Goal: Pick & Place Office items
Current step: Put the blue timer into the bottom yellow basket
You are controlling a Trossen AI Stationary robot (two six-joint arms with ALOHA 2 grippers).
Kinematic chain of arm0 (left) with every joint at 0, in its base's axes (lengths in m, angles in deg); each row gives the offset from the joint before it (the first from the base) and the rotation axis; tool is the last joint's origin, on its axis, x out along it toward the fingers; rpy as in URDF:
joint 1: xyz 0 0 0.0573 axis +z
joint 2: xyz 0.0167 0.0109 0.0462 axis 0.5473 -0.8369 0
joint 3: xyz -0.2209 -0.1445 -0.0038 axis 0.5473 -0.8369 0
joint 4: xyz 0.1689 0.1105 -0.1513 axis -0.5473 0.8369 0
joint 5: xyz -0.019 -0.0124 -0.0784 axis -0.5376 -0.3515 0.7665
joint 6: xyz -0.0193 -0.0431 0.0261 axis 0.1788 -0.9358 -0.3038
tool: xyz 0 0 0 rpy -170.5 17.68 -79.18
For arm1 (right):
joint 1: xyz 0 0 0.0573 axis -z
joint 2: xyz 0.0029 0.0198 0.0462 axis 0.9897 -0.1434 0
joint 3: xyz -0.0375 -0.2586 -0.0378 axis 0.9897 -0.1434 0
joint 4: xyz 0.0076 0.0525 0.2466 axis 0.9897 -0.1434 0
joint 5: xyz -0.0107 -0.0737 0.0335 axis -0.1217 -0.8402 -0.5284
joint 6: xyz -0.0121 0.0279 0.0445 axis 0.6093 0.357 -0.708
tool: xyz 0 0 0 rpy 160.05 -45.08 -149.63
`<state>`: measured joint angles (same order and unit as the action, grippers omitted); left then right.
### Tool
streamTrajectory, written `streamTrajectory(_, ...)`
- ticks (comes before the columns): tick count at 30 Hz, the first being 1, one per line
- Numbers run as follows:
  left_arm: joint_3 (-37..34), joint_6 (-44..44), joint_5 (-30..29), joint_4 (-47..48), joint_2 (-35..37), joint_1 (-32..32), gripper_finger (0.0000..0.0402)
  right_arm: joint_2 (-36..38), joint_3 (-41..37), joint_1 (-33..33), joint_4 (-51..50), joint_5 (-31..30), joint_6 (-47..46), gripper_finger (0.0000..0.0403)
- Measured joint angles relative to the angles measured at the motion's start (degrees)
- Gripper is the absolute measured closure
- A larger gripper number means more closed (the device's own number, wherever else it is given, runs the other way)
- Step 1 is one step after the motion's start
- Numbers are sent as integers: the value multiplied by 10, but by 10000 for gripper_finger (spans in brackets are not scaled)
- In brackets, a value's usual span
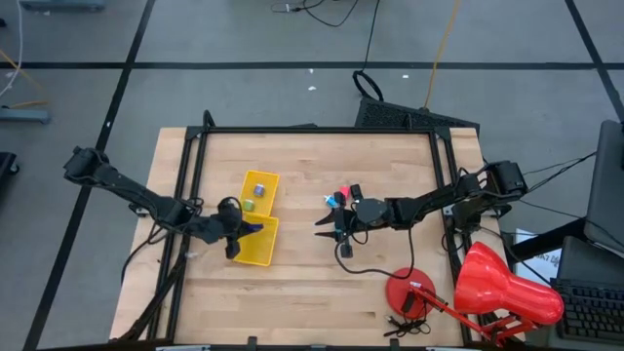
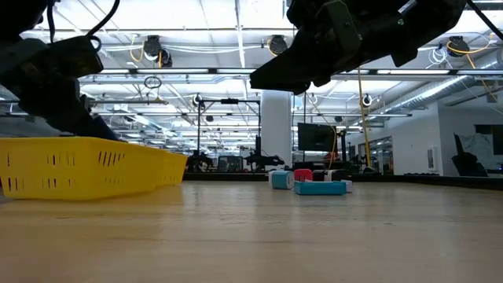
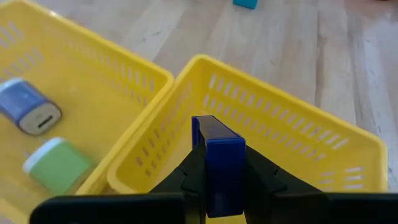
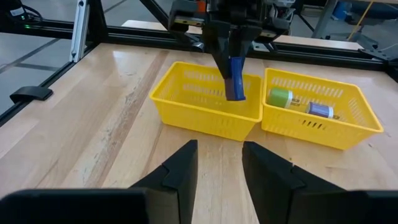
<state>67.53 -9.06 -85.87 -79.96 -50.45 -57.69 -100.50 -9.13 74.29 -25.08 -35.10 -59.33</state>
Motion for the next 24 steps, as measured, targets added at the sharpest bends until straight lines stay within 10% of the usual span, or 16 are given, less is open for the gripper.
streamTrajectory(24,1,-66,32,14,0,0,306,0,0,0,0,0,0,287)
